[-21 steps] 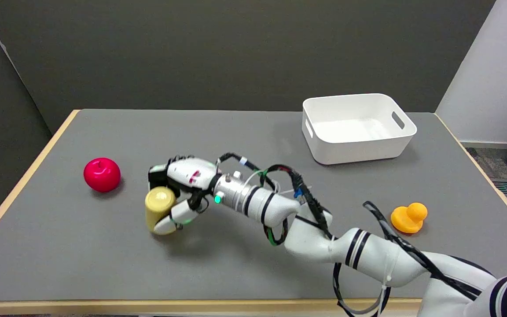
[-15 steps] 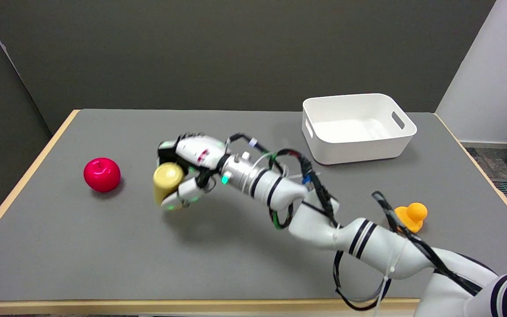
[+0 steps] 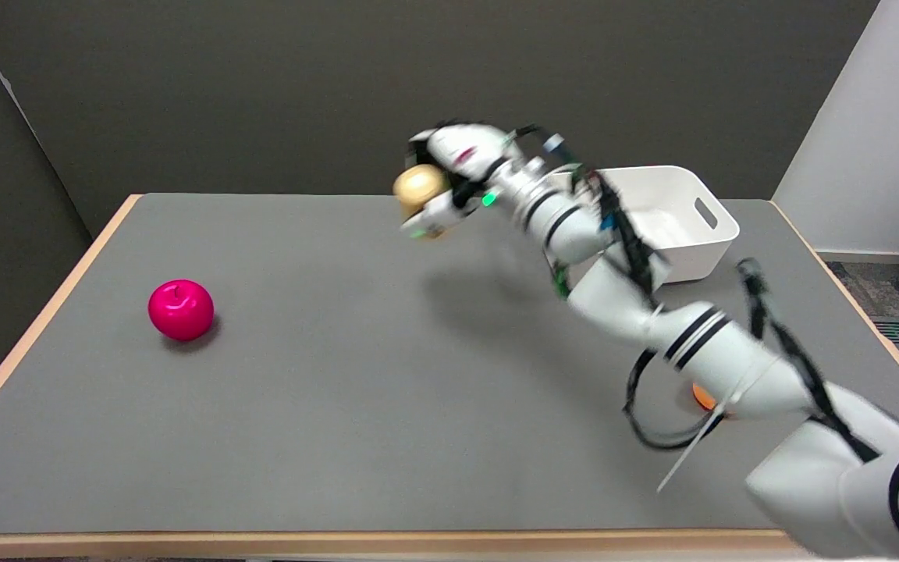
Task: Place the cup in the box.
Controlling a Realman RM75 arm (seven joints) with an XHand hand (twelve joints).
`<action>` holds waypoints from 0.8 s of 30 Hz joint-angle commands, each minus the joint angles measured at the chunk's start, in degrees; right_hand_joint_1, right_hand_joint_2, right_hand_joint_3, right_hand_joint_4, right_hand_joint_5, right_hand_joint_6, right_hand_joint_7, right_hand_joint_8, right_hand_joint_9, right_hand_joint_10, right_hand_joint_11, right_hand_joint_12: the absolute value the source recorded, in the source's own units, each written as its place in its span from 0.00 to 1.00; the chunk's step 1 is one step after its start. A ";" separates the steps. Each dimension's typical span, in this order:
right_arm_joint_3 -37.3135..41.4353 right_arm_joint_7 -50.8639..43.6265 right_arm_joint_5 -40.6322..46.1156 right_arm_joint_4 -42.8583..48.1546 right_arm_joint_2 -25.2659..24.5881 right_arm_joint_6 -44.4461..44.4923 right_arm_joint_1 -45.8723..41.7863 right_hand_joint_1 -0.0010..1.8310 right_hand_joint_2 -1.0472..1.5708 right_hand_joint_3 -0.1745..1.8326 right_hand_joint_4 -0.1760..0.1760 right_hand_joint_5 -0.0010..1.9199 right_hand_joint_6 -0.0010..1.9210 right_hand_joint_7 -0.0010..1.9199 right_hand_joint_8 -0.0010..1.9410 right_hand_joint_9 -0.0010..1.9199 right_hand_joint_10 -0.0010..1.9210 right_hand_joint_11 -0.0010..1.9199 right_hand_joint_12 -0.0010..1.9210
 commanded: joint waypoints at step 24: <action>11.87 -0.05 5.93 -2.85 24.38 -17.13 -8.45 0.65 0.80 0.30 0.22 0.33 0.77 0.46 0.71 0.43 0.76 0.43 1.00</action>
